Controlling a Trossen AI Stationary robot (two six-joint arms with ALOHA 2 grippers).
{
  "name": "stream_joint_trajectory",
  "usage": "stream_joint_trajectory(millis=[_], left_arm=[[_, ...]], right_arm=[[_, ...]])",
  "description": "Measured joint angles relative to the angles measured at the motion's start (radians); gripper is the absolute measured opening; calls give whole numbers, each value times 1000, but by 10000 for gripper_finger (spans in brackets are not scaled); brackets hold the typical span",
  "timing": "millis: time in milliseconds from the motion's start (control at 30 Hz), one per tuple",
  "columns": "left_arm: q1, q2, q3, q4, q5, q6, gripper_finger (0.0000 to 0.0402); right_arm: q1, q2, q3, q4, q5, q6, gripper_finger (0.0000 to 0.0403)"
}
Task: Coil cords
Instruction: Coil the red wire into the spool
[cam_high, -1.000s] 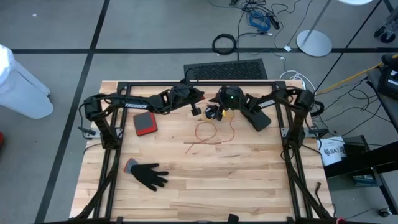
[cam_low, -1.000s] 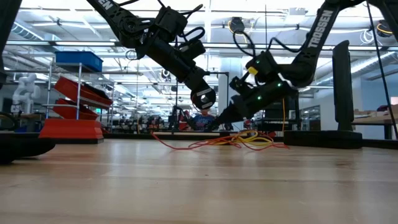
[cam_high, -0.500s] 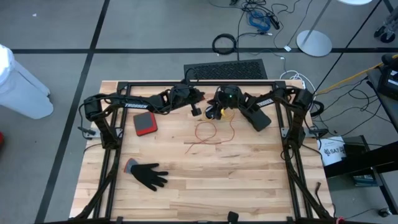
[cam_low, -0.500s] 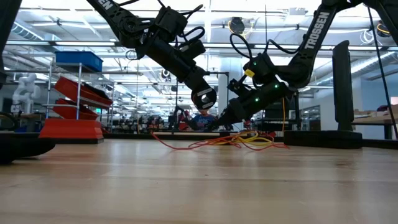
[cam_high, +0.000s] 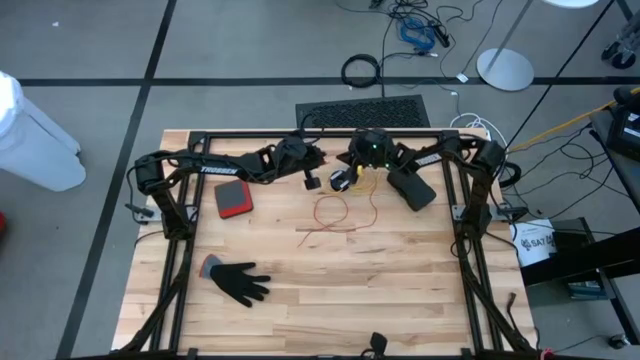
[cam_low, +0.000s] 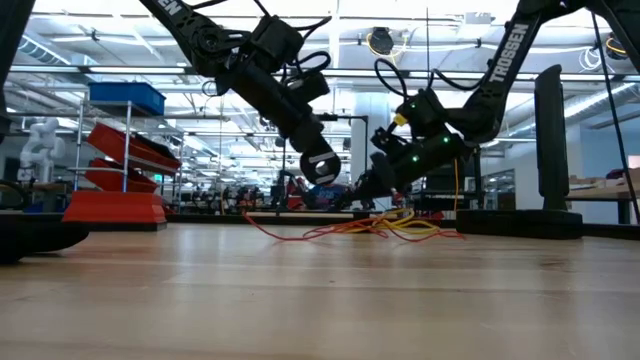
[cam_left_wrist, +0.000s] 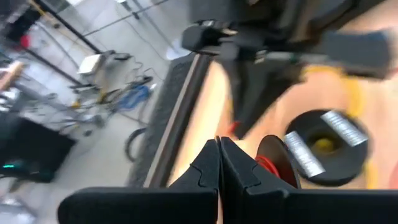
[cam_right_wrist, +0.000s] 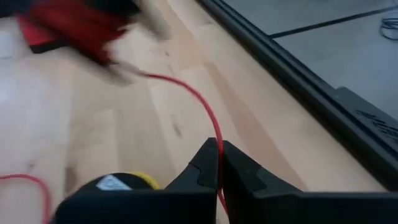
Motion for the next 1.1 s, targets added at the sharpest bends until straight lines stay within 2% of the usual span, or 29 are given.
stream_joint_trajectory(millis=[400,633,1100], left_arm=[[16,0,0,-67,-25,55,0],[20,0,0,37,-52,121,0],[15,0,0,246,-48,94,0]], right_arm=[[33,-53,0,48,-58,68,0],[102,-103,4,67,-77,98,0],[185,-116,79,92,-48,91,0]])
